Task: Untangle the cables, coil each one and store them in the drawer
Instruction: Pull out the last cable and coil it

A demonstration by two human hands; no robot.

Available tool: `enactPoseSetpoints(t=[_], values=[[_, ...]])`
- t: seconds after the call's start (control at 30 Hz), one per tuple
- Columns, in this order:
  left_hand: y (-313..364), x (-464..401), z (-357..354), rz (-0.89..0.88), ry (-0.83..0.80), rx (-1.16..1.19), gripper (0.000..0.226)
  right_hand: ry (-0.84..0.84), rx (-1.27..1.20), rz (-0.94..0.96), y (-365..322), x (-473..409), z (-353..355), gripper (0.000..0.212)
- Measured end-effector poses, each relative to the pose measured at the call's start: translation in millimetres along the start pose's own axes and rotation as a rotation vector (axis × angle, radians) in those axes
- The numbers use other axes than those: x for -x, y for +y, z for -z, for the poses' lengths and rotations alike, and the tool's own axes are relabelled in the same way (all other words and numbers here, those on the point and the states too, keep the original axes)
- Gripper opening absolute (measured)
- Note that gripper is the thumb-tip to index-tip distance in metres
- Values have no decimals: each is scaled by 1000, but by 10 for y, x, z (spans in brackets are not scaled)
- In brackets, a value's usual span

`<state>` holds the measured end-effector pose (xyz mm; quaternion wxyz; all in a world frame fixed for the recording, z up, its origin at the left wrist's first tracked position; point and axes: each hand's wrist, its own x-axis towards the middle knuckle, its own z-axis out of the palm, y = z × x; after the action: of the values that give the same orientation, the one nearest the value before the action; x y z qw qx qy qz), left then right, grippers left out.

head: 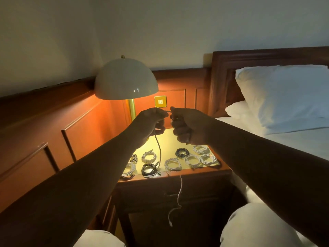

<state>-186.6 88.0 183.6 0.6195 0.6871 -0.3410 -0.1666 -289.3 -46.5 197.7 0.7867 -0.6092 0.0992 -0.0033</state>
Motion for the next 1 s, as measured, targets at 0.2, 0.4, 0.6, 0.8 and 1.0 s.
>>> enactPoseSetpoints(t=[0.2, 0.4, 0.6, 0.8, 1.0], values=[[-168, -86, 138, 16, -42, 294, 19, -153, 56, -104, 116, -120, 16, 45], [-466, -72, 102, 219, 42, 326, 21, -363, -117, -145, 151, -141, -94, 40], [-810, 185, -222, 323, -71, 356, 28, -114, -210, 236, 170, -402, -188, 31], [-1077, 291, -128, 248, -235, 60, 20, 146, 1368, 897, 720, -655, 308, 15], [-1252, 316, 21, -40, -233, -850, 15, 10, 1691, 285, 1231, -630, 389, 33]])
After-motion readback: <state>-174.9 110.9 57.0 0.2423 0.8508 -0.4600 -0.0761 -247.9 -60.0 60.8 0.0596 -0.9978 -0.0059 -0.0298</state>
